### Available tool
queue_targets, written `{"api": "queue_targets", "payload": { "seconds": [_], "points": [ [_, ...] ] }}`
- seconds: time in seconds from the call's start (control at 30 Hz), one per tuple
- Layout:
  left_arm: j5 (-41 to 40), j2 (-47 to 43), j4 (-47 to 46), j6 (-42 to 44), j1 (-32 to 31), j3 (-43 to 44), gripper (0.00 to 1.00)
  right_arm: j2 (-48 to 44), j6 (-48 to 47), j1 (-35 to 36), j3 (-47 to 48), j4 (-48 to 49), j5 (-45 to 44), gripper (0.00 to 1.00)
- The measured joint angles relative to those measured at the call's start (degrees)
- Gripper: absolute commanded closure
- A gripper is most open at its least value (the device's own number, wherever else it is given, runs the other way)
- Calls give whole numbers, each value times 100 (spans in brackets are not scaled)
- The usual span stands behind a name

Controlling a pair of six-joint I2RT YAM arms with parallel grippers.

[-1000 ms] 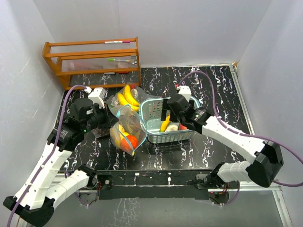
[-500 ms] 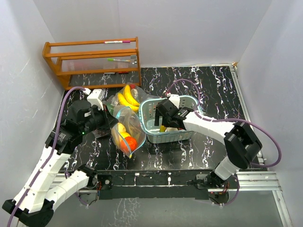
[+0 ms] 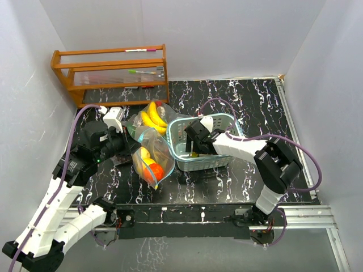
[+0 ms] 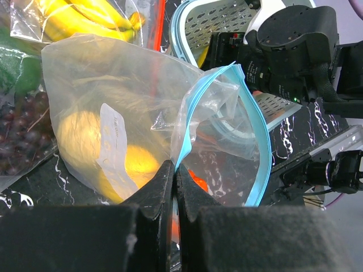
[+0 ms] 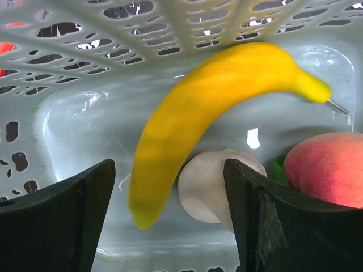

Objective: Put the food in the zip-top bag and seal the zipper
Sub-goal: Pick up the fake fruit from the bin.

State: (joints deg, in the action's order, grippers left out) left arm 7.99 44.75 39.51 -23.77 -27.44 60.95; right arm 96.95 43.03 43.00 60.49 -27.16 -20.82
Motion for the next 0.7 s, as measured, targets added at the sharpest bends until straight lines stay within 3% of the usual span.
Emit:
{"api": "queue_targets", "payload": {
  "seconds": [0.07, 0.13, 0.27, 0.47, 0.7],
  "points": [
    [0, 0, 0, 0, 0, 0, 100, 31, 20, 2, -17, 50, -7, 29],
    [-2, 0, 0, 2, 0, 0, 100, 35, 22, 0, -39, 66, -17, 46],
    [-2, 2, 0, 11, 0, 0, 100, 31, 28, 0, -39, 87, -31, 67],
    [-4, 17, 0, 13, 0, 0, 100, -227, 31, 0, -70, 55, -46, 78],
    [-13, 142, 0, -2, 0, 0, 100, -1276, -4, 0, -96, 39, 101, 79]
  ]
}}
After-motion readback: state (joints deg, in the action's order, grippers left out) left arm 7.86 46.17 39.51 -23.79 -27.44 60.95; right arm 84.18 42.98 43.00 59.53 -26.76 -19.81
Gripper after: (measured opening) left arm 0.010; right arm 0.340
